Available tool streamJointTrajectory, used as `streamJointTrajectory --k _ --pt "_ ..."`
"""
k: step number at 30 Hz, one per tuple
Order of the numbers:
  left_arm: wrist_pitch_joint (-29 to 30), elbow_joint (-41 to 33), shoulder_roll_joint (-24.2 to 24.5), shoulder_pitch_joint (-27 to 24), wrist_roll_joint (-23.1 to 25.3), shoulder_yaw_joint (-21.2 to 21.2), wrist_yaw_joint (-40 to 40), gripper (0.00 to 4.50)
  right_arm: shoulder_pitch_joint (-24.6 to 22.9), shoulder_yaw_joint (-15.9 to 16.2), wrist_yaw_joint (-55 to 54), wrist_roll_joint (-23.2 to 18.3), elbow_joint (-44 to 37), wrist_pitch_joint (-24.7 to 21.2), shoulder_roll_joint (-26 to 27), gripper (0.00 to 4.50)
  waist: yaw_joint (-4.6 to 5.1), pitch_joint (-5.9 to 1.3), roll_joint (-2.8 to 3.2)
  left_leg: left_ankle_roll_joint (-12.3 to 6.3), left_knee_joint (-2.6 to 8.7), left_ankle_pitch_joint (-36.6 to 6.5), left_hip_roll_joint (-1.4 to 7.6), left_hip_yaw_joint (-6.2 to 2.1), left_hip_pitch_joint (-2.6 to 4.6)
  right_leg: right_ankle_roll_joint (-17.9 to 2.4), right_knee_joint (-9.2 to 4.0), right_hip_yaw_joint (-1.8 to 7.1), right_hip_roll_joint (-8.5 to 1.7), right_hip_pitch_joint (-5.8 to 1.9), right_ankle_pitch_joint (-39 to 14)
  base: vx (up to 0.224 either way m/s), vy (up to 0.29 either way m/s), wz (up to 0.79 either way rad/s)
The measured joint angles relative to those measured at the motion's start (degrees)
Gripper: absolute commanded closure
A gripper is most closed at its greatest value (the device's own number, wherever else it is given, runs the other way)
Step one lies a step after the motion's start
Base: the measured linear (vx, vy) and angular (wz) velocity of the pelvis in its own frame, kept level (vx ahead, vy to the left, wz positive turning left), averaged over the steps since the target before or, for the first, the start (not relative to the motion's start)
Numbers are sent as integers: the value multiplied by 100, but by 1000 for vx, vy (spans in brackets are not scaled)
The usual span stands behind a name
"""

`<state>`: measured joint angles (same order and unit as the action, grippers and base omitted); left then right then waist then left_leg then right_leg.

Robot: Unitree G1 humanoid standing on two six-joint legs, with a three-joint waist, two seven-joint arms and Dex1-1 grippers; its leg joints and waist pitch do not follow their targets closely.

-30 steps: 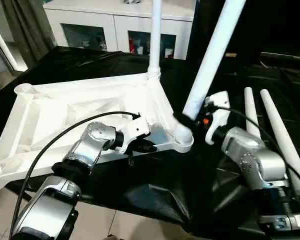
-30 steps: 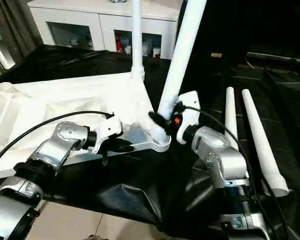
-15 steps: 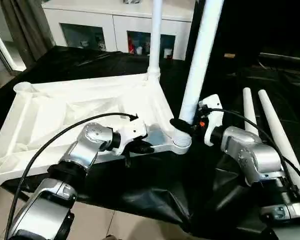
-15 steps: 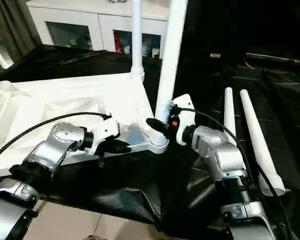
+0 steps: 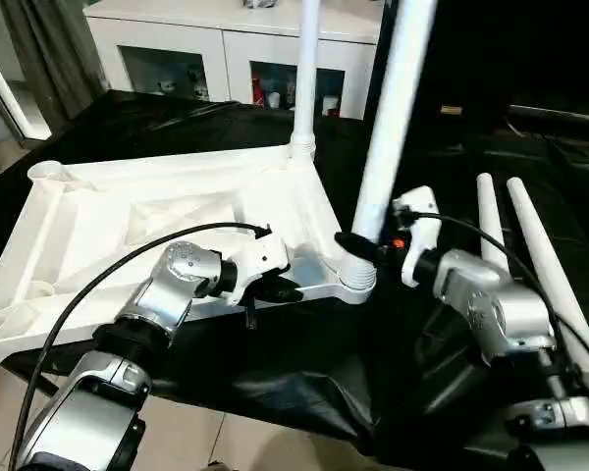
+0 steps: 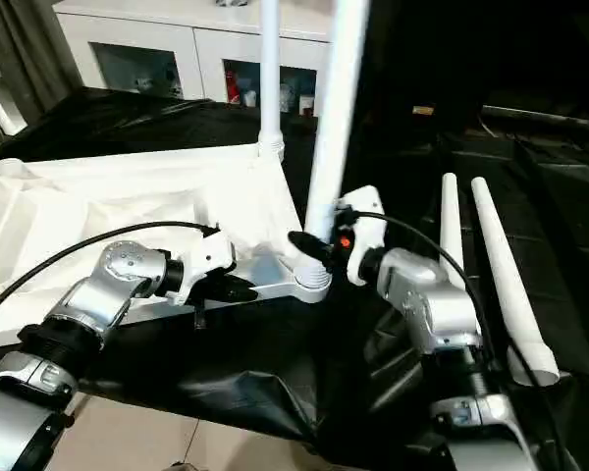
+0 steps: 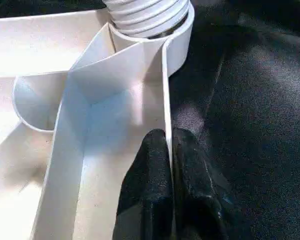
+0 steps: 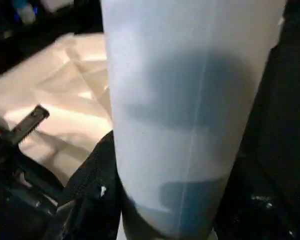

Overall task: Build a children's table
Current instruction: Insert table leg to table base

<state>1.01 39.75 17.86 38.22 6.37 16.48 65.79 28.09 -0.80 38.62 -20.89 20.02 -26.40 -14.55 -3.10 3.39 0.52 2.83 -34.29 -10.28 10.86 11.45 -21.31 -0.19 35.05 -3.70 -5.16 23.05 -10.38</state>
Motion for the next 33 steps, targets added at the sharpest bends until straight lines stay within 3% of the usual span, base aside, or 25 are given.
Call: streamJointTrajectory --k 7,14,22,33 --pt "-29 33 -30 -3 4 19 -30 450 -521 -326 -126 -199 -165 553 268 259 -31 -16 21 0 2 0 0 -1 3 0 -3 -1 0 -5 0 0 0 0" --pt "-198 258 -60 44 -3 16 -100 450 -969 -320 -357 -162 -298 1300 531 259 -29 -39 58 1 4 -1 -1 -2 15 1 -4 -2 0 -16 -1 0 0 0" --pt "-352 454 -99 94 -11 22 -90 450 -1207 -25 -524 275 -581 1743 546 259 -30 -62 97 2 11 -1 -2 -4 15 2 -8 -3 0 -17 -2 0 0 0" --pt "-421 508 -89 110 7 24 -108 450 -1190 341 -507 726 -693 1934 365 260 -23 -66 64 2 15 -1 -2 -5 17 25 -8 -3 0 -17 -15 0 0 0"
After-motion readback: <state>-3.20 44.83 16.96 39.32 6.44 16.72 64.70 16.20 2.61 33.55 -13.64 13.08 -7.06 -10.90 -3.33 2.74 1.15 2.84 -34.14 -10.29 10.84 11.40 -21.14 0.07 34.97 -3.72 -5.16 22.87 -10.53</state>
